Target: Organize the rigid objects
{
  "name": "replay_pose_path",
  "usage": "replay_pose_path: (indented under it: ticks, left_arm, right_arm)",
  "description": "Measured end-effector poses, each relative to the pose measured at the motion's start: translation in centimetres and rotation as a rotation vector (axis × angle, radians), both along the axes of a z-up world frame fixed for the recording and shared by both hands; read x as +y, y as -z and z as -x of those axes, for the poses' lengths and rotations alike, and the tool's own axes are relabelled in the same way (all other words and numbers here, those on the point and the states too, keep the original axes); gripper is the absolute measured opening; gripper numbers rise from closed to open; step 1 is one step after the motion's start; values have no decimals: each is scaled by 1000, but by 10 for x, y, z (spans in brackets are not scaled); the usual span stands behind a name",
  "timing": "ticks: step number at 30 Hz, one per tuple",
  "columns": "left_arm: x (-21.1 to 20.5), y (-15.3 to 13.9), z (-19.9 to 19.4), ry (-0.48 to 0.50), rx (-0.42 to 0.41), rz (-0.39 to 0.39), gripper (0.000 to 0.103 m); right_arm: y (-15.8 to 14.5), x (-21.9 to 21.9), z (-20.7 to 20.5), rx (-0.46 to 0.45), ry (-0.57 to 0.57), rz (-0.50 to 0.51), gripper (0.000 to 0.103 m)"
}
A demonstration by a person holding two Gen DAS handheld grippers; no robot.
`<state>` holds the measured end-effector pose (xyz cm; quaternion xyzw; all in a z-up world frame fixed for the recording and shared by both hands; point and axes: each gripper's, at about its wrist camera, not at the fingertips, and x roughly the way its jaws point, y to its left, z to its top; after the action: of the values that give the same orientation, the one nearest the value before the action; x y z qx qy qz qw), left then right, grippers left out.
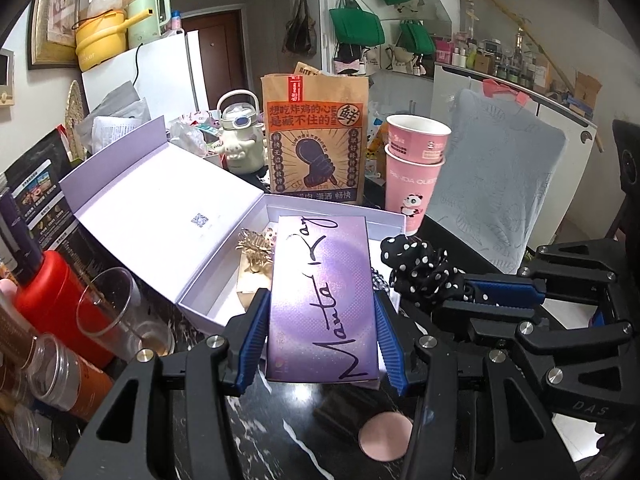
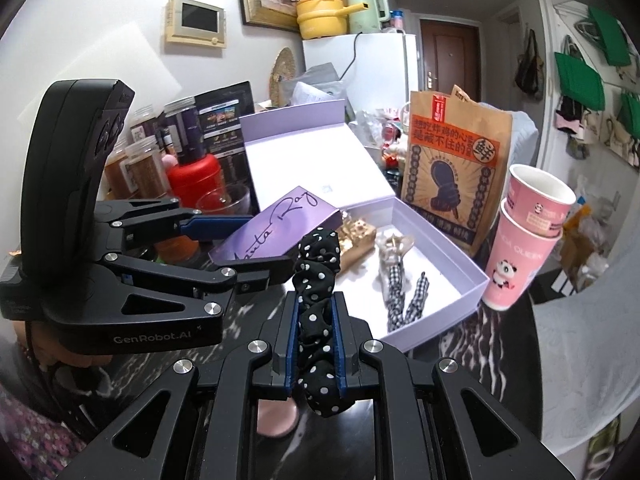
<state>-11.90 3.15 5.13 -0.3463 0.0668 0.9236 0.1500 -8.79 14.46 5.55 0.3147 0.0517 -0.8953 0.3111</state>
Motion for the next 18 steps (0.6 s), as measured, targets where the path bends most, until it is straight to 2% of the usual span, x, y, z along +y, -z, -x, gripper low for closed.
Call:
replay_pose_path:
  ticks: [18]
  left_arm:
    - [-4, 8, 69, -5, -15, 23, 50]
  right_arm:
    - [8, 0, 75, -30, 33, -11, 15]
